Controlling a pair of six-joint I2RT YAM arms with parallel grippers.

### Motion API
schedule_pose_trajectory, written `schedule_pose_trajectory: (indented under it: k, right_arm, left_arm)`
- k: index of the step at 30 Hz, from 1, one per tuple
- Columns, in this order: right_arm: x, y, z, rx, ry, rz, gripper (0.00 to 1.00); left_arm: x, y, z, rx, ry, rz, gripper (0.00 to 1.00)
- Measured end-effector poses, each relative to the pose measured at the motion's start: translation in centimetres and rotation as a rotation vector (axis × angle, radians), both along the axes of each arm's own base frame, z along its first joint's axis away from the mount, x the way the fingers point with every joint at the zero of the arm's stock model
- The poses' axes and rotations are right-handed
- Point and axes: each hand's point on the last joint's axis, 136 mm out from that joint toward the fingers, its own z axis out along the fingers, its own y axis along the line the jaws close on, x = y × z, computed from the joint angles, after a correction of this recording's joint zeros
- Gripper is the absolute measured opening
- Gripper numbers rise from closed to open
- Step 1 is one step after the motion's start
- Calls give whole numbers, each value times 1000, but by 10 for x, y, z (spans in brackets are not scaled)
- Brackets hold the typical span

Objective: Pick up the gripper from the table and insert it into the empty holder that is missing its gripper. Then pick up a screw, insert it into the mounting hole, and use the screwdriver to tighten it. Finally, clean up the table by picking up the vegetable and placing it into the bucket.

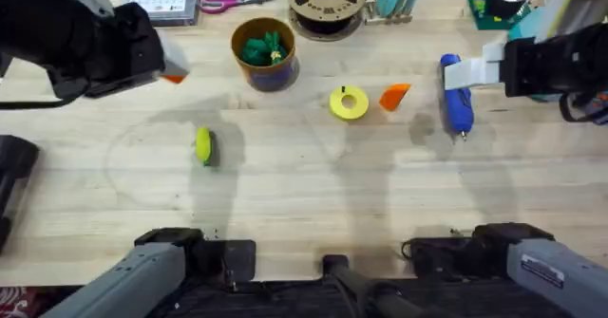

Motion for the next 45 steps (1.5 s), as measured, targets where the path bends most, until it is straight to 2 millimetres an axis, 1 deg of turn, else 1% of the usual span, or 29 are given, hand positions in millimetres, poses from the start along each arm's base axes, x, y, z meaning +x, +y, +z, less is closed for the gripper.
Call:
schedule_pose_trajectory:
  k: [3, 4, 5, 10, 14, 18, 24, 29, 32, 38, 45]
  right_arm:
    - [0, 0, 0, 0, 0, 0, 995]
    - [0, 0, 0, 0, 0, 0, 995]
    - [0, 0, 0, 0, 0, 0, 996]
    - [0, 0, 0, 0, 0, 0, 996]
    - [0, 0, 0, 0, 0, 0, 995]
    - [0, 0, 0, 0, 0, 0, 995]
    - [0, 0, 0, 0, 0, 0, 995]
    - [0, 0, 0, 0, 0, 0, 995]
    - [0, 0, 0, 0, 0, 0, 995]
    - [0, 0, 0, 0, 0, 0, 995]
    - [0, 0, 0, 0, 0, 0, 995]
  left_arm:
    - [0, 0, 0, 0, -2, 0, 763]
    - [0, 0, 0, 0, -2, 0, 901]
    - [1, 0, 0, 0, -3, 0, 966]
    - [8, 0, 3, 1, -34, -2, 985]
    - [18, 0, 8, 24, -79, -51, 985]
    - [31, -3, 16, 69, -142, -178, 985]
    - [52, -21, 32, 89, -269, -391, 985]
    - [59, -35, 40, 70, -334, -509, 985]
    - [60, -37, 41, 73, -344, -532, 985]
    - [69, -38, 50, 96, -399, -548, 985]
    - [70, -41, 52, 86, -410, -560, 985]
